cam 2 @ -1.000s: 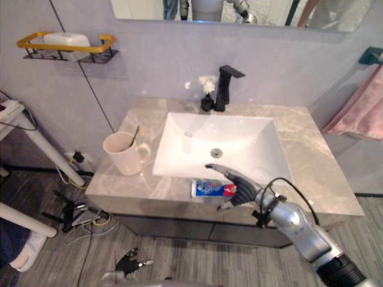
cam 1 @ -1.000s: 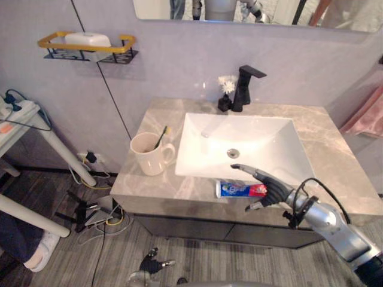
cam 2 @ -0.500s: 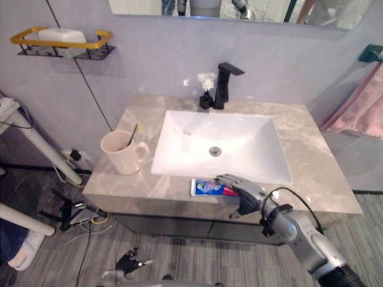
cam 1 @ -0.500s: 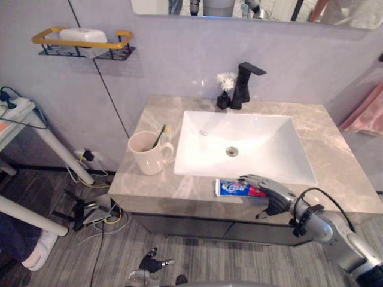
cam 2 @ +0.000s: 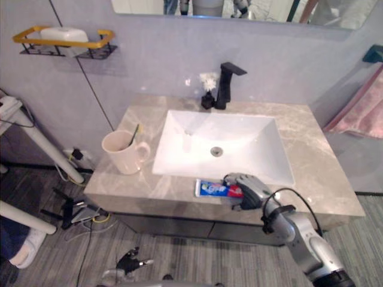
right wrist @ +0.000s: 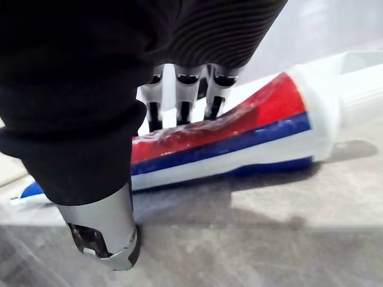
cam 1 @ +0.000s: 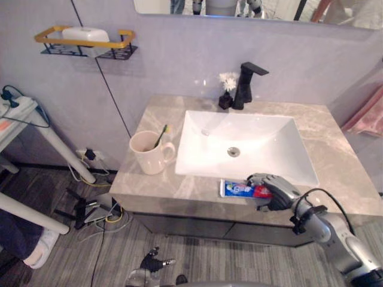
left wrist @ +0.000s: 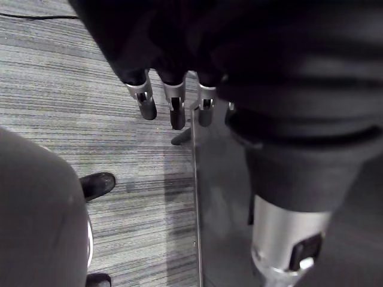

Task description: Organize washtable

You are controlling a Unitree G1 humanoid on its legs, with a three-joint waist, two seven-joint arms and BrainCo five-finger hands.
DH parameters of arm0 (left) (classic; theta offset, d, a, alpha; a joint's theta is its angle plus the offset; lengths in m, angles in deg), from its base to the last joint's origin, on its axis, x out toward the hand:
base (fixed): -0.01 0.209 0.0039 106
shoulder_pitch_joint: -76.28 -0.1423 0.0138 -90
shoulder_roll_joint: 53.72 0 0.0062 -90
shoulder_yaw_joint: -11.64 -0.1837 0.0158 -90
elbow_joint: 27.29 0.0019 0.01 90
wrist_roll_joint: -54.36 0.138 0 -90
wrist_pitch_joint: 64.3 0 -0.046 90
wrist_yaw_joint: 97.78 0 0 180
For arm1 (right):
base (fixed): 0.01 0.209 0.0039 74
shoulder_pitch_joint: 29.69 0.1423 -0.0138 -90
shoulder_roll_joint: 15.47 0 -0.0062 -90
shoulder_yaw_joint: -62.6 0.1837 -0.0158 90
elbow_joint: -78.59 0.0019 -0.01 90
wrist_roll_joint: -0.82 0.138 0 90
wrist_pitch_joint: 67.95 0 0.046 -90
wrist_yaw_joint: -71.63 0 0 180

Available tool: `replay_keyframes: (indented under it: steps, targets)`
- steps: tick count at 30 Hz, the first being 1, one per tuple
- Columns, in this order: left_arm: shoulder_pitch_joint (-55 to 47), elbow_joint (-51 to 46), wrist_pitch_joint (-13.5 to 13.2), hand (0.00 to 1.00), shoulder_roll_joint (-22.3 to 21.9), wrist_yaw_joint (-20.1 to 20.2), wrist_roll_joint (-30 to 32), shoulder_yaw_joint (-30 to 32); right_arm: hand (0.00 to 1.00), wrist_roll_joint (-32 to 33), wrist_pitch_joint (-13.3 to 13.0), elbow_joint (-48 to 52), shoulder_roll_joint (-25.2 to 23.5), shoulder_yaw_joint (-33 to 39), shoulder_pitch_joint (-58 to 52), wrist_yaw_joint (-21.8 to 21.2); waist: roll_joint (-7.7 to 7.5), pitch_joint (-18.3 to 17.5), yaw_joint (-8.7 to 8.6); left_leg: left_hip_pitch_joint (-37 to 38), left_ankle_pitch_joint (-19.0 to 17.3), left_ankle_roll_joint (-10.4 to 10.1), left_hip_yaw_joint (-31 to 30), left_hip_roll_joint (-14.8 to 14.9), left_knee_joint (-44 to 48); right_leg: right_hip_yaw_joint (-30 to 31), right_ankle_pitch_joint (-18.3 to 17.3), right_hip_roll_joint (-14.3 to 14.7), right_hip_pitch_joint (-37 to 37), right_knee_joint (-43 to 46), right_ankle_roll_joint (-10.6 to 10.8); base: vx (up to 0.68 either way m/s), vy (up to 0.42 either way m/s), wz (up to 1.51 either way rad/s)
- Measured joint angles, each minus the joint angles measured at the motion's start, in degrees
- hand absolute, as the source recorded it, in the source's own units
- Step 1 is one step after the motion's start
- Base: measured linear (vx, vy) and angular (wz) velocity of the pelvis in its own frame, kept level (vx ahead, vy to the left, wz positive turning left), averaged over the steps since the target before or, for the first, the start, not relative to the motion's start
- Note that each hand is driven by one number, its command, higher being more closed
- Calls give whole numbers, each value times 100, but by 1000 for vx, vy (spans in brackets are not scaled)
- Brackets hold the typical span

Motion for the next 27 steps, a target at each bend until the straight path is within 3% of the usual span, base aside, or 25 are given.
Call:
replay_keyframes:
  steps: [15, 16, 23, 27]
  targets:
    - [0, 10, -8, 0, 11, 56, -6, 0, 100, 214, -3, 1, -44, 11, -14, -30, -7, -3, -3, 3, 0, 0, -15, 0, 0, -13, 0, 4, 22, -13, 0, 0, 0, 0]
    - [0, 10, -14, 0, 16, 93, -6, 0, 0, 218, 1, 1, -44, 12, -18, -34, -11, -6, -3, 4, 0, 0, -20, 1, 0, -18, 0, 4, 25, -14, 0, 0, 0, 0]
    - [-1, 21, -22, 0, 31, 114, -13, 4, 0, 212, 25, 0, -217, 99, -166, 16, -29, -19, -14, 6, 1, 1, -23, -2, 0, -17, 7, 3, 27, -15, 6, 0, 0, 0]
    - [-2, 24, -20, 0, 30, 113, -17, 7, 0, -26, 142, 0, -463, 299, -193, 262, -22, -23, -23, 5, 2, 3, -20, -8, 0, -11, 53, 3, 42, -60, 8, 0, 0, 0]
